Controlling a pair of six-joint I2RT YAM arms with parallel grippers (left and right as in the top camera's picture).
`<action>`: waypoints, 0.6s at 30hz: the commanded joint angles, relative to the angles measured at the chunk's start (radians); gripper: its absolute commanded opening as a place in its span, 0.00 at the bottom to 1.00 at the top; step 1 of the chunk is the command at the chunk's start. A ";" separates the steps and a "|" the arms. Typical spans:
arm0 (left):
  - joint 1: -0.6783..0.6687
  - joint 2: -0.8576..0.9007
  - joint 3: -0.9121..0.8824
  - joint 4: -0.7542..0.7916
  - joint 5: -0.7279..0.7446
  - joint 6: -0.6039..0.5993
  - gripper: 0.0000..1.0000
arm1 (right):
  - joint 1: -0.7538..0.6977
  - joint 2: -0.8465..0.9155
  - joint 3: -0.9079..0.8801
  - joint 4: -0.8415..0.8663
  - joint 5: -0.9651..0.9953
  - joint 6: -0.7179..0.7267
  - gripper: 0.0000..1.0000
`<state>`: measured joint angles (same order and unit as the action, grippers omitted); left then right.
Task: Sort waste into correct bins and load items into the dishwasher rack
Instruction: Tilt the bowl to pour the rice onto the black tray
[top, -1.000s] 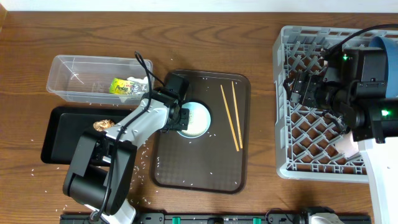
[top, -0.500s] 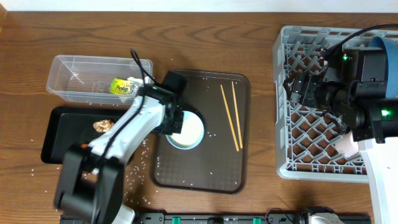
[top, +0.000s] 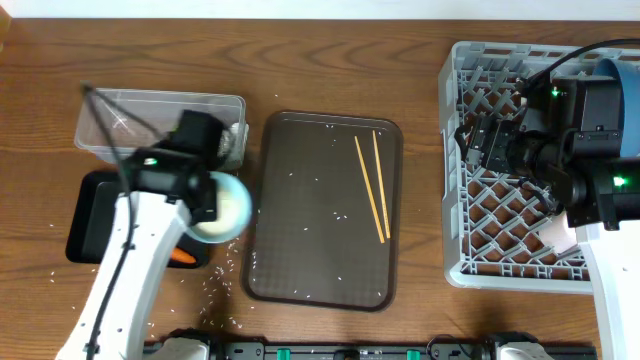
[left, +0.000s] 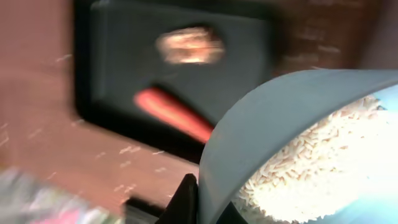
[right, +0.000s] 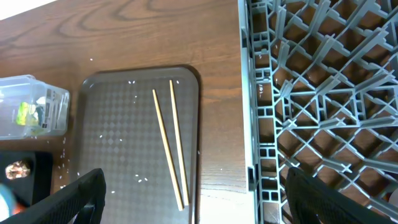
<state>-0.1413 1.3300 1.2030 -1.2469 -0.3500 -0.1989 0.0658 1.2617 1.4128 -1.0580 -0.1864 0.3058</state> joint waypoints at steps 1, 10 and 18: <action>0.087 -0.006 0.017 -0.004 -0.187 -0.069 0.06 | -0.020 0.005 0.011 -0.001 0.006 -0.008 0.86; 0.191 0.130 0.009 -0.048 -0.509 -0.194 0.06 | -0.020 0.005 0.011 -0.001 0.006 -0.007 0.86; 0.190 0.319 0.009 -0.059 -0.625 -0.267 0.06 | -0.020 0.005 0.011 0.003 0.005 -0.007 0.87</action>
<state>0.0460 1.6066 1.2030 -1.3006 -0.8551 -0.4088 0.0658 1.2617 1.4128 -1.0573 -0.1864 0.3058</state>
